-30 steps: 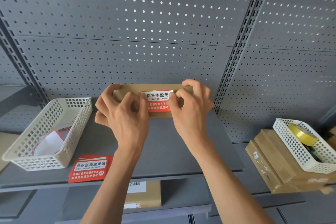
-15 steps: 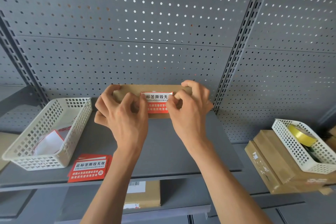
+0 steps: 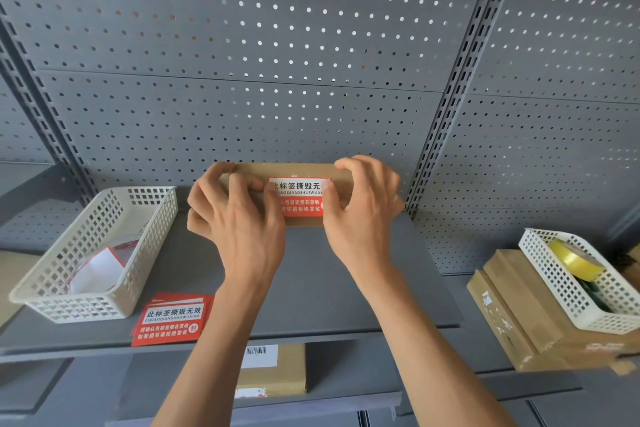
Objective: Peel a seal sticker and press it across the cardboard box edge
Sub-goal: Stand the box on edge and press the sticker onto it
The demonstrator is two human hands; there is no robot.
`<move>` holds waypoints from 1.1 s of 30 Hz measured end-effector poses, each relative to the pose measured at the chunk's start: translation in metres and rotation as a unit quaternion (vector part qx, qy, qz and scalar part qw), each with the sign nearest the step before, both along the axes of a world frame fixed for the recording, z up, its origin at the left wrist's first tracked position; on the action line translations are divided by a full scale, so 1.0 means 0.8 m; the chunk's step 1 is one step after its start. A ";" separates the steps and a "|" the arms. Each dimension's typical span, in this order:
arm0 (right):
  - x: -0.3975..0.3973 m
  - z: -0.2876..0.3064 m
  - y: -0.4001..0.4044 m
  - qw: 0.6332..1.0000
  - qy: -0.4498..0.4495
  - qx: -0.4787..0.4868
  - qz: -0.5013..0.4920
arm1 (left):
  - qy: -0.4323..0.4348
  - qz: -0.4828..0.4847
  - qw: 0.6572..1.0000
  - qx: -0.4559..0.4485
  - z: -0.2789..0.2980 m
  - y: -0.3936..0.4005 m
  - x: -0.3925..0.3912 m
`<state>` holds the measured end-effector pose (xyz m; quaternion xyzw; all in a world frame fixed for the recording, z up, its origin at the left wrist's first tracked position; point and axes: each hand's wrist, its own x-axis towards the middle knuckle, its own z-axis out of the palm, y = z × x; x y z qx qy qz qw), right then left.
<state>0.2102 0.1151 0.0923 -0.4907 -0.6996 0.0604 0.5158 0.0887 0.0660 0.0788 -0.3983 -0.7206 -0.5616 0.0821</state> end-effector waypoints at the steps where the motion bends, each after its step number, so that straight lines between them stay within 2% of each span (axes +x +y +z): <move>1: -0.002 0.000 0.000 1.000 -0.004 0.000 -0.008 | -0.005 0.000 1.000 0.000 0.002 0.001 0.001; 6: -0.018 -0.003 0.001 0.997 -0.047 -0.009 -0.060 | -0.006 0.011 1.000 -0.008 0.009 0.005 0.002; 11: -0.027 -0.006 0.003 0.995 -0.043 0.001 -0.092 | -0.005 0.022 1.000 -0.014 0.009 0.008 0.003; 33: -0.023 -0.004 0.009 0.997 -0.023 -0.020 -0.077 | -0.041 -0.008 0.999 -0.010 0.016 0.005 -0.008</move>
